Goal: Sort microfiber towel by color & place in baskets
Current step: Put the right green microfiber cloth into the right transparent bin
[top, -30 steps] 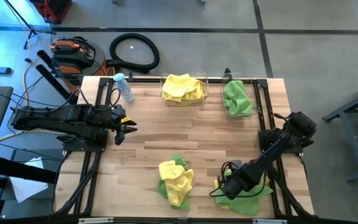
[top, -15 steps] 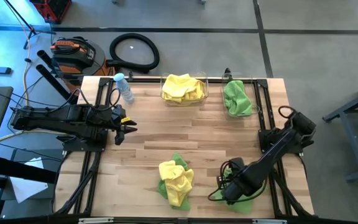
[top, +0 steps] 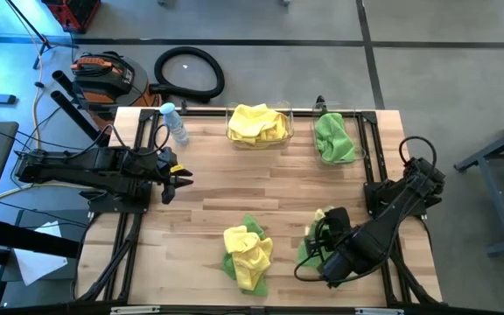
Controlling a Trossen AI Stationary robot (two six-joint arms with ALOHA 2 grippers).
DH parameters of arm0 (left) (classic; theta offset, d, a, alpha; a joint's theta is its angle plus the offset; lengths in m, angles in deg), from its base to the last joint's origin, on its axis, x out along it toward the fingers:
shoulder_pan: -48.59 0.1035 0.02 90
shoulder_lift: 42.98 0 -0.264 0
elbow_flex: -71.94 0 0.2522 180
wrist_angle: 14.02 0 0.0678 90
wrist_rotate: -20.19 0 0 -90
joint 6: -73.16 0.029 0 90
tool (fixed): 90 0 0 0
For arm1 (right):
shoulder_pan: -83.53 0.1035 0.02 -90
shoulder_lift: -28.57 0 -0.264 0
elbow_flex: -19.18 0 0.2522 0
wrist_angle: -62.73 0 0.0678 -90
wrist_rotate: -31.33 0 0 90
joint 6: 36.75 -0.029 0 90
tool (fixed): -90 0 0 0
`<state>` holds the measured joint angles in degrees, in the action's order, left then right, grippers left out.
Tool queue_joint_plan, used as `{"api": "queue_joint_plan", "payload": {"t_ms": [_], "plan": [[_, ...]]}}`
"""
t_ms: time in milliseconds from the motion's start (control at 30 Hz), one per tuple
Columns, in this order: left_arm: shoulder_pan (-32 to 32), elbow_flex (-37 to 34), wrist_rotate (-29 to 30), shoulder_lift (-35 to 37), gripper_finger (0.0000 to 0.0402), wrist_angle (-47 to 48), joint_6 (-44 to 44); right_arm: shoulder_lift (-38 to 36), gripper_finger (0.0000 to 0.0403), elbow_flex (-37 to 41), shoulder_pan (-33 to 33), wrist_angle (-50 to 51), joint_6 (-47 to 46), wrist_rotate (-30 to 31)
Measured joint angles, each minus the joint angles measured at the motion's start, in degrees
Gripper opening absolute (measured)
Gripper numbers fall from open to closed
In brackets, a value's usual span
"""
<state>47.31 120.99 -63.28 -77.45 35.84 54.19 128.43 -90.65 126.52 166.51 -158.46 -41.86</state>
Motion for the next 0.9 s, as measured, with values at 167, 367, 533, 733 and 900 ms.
{"api": "queue_joint_plan", "payload": {"t_ms": [167, 367, 533, 733, 900], "plan": [[0.0, 0.0, -1.2, 0.0, 0.0119, 0.0, -0.3, 0.0, 0.0002, -0.7, -1.9, 0.0, 3.0, 3.3], [0.0, 0.0, -1.4, 0.0, 0.0119, 0.0, -0.3, 0.0, 0.0001, -0.7, -4.1, -1.3, 6.0, -1.4], [0.0, 0.0, -1.4, 0.0, 0.0119, 0.0, -0.3, 0.8, 0.0001, -0.7, -4.5, -1.1, 6.3, -12.9], [0.0, 0.0, -1.4, 0.0, 0.0119, 0.0, -0.5, 5.5, 0.0001, -0.6, -4.5, -1.3, 8.0, -19.7], [0.0, 0.0, -1.4, 0.0, 0.0119, 0.0, -0.5, 11.5, 0.0, -0.6, -4.4, -6.2, 13.8, -19.9]]}}
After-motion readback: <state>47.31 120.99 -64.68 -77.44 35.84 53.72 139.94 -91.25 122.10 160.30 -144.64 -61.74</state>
